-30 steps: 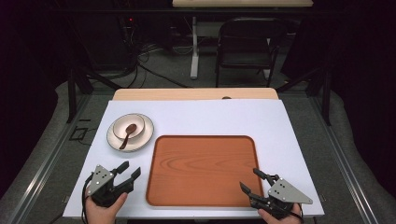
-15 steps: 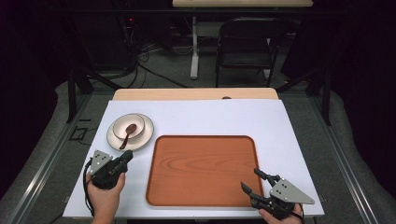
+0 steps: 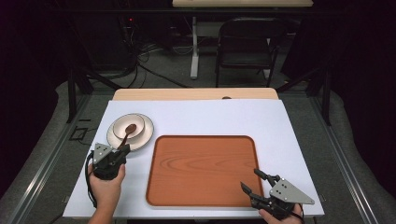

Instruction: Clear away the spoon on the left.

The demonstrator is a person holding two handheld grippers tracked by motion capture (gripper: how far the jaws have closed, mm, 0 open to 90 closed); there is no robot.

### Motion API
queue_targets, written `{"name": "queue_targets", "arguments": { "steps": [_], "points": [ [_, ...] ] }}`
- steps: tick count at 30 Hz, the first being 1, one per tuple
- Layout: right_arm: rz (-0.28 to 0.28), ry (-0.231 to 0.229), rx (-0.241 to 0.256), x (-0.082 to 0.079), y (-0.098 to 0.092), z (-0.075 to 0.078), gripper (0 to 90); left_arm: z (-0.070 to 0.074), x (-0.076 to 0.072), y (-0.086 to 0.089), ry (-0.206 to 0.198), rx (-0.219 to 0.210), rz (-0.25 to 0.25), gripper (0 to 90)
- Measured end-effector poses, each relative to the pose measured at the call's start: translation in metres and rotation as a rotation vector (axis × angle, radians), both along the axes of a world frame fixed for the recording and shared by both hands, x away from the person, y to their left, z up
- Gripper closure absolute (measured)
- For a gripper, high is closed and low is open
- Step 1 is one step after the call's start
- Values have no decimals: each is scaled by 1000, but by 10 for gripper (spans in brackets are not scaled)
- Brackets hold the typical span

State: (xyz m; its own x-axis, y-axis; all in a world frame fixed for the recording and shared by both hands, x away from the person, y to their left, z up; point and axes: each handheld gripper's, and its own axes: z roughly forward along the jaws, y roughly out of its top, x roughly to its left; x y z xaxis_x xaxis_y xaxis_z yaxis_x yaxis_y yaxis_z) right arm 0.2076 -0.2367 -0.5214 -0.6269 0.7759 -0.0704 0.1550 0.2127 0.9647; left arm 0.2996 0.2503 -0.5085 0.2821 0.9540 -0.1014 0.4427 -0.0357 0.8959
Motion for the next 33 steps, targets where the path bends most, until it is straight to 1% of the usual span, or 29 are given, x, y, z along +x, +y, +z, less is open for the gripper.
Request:
{"name": "queue_targets", "arguments": {
  "steps": [3, 5, 7, 9, 11, 15, 17, 18, 20, 22, 24, 25, 27, 28, 29, 31, 32, 33],
  "points": [
    [2, 2, -1, 0, 0, 0, 362, -1, 1, 3, 0, 3, 12, 899],
    [2, 2, -1, 0, 0, 0, 361, -2, 2, 8, 0, 2, 28, 899],
    [3, 1, 0, 0, 0, 0, 361, -2, 2, 10, -1, 1, 32, 899],
    [3, -5, 5, 0, 0, 0, 361, -2, 3, 15, 1, 2, 44, 898],
    [3, -5, 8, -1, 0, 0, 361, -3, 4, 22, 2, -5, 57, 898],
    [7, -5, 8, -1, 0, 0, 356, -5, 6, 28, 6, -6, 66, 897],
    [8, -11, 8, -1, 1, 0, 337, -6, 9, 33, 11, -18, 90, 898],
    [8, -11, 8, -1, 1, 0, 337, -6, 9, 33, 11, -18, 90, 898],
    [14, -3, 11, -1, 3, 0, 322, -6, 12, 37, 13, -32, 103, 898],
    [17, -5, 6, -1, 3, -1, 318, -6, 14, 38, 18, -35, 105, 898],
    [25, -2, 5, 0, 4, -1, 291, -6, 16, 40, 18, -42, 109, 897],
    [27, -1, 8, 0, 4, -1, 281, -5, 18, 41, 16, -46, 119, 896],
    [28, 2, 16, 0, 5, -1, 262, -4, 21, 43, 12, -45, 126, 896],
    [27, -3, 4, 0, 5, -1, 246, -3, 22, 45, 14, -46, 130, 895],
    [23, 5, -1, 0, 5, -1, 240, -3, 23, 46, 12, -46, 136, 895],
    [24, 7, 3, 1, 5, -1, 235, -3, 24, 47, 12, -44, 137, 894],
    [31, 16, 14, 1, 3, -1, 201, -2, 27, 49, 10, -44, 140, 892],
    [34, 16, 13, 1, 3, -1, 187, -2, 28, 49, 10, -44, 144, 891]
  ]
}}
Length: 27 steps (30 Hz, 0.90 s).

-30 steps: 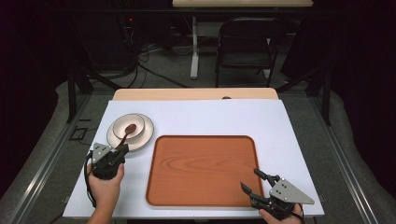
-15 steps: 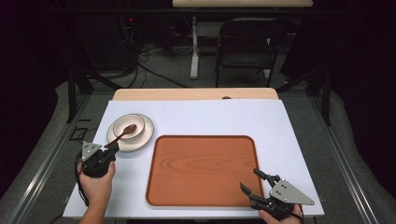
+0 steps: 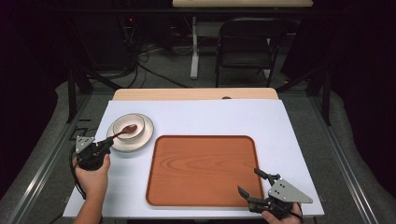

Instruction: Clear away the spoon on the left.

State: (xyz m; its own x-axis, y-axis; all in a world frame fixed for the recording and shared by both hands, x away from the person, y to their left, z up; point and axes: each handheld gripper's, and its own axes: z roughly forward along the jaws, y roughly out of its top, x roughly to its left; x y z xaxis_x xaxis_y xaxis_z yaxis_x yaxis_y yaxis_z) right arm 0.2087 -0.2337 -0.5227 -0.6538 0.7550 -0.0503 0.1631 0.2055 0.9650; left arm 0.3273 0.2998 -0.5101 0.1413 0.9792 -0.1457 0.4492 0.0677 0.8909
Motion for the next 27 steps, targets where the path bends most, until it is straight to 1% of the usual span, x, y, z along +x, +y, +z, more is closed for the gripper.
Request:
{"name": "queue_targets", "arguments": {
  "steps": [2, 6, 9, 12, 18, 19, 20, 23, 24, 27],
  "points": [
    [7, 8, 2, 1, 0, 0, 157, 0, 2, 2, 3, 1, 6, 890],
    [6, 20, 13, 1, 0, -1, 153, 0, 6, 5, 9, 0, 16, 887],
    [10, 20, 16, 2, 0, -1, 152, -1, 9, 6, 10, 10, 18, 887],
    [7, 13, 12, 2, 2, -2, 151, -1, 15, 9, 14, 32, 37, 887],
    [4, 6, 14, 2, 2, -3, 151, 0, 23, 17, 12, 33, 64, 885],
    [5, 5, 16, 2, 2, -3, 151, 1, 26, 20, 9, 32, 75, 883],
    [5, 5, 16, 2, 2, -3, 151, 1, 26, 20, 9, 32, 75, 881],
    [6, 3, 15, 2, 3, -3, 147, 3, 34, 24, -2, 38, 88, 874],
    [6, 3, 15, 2, 3, -3, 147, 3, 34, 24, -2, 38, 88, 873],
    [8, 0, 13, 1, 3, -2, 147, 4, 41, 26, -3, 45, 93, 866]
  ]
}}
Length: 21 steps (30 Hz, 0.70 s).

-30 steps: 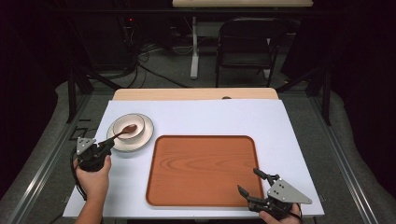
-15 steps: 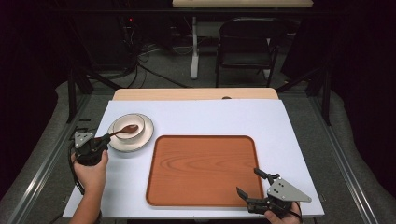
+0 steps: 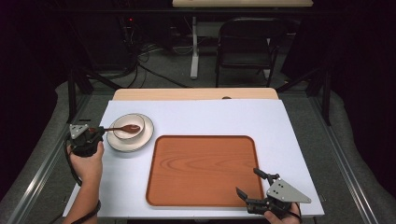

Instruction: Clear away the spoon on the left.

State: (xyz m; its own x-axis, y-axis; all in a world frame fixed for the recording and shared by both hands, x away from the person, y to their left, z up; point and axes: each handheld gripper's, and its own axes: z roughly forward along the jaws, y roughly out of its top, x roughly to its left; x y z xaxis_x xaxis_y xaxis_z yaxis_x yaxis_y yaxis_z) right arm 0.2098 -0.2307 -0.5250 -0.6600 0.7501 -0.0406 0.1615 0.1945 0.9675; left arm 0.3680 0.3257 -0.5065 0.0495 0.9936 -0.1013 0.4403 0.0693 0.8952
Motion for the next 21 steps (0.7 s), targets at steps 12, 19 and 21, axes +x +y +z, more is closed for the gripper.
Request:
{"name": "queue_targets", "arguments": {
  "steps": [12, 19, 21],
  "points": [
    [-2, 0, 11, 0, -2, 1, 147, -4, 12, 4, 3, -6, 33, 834],
    [2, -3, 12, -1, -2, 1, 147, -6, 9, 8, -39, -100, 76, 691],
    [4, -5, 7, -1, -2, 1, 147, -6, 7, 7, -48, -117, 86, 612]
  ]
}}
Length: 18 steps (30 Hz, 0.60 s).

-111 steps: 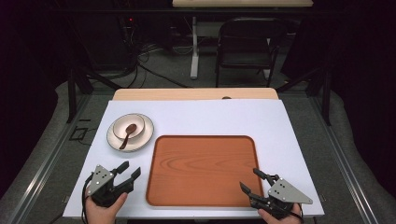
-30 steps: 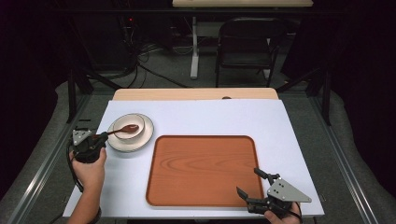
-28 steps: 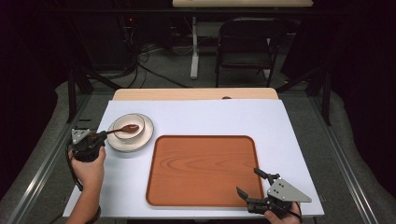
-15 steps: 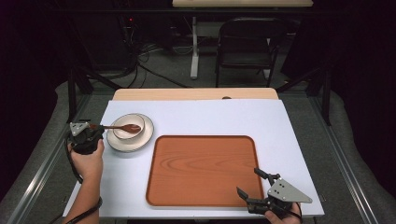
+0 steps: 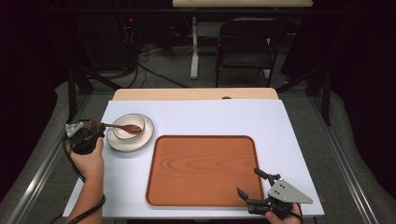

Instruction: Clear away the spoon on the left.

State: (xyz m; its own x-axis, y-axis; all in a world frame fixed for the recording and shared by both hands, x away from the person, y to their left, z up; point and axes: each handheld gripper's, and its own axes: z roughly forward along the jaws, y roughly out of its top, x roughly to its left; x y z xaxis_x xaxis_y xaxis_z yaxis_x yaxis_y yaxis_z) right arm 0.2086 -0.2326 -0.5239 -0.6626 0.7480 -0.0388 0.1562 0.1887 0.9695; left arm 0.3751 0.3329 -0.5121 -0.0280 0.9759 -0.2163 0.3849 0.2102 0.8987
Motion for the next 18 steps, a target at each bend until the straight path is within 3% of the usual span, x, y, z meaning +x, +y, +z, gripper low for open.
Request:
{"name": "queue_targets", "arguments": {
  "steps": [5, 8, 11, 13, 18],
  "points": [
    [-2, 5, 0, 1, 0, 0, 147, -1, -1, 0, 3, -61, 26, 471],
    [-3, 5, -1, 0, 0, 0, 147, -1, -1, 0, -8, -69, 25, 427],
    [-2, 9, -4, 1, 0, 0, 147, -3, -2, 0, -9, -102, 28, 410],
    [-3, 8, -6, 1, 0, -1, 148, -6, -3, 1, -1, -153, 22, 406],
    [-1, 7, -4, 0, 0, 0, 148, -12, -1, 5, -32, -234, -1, 419]
  ]
}}
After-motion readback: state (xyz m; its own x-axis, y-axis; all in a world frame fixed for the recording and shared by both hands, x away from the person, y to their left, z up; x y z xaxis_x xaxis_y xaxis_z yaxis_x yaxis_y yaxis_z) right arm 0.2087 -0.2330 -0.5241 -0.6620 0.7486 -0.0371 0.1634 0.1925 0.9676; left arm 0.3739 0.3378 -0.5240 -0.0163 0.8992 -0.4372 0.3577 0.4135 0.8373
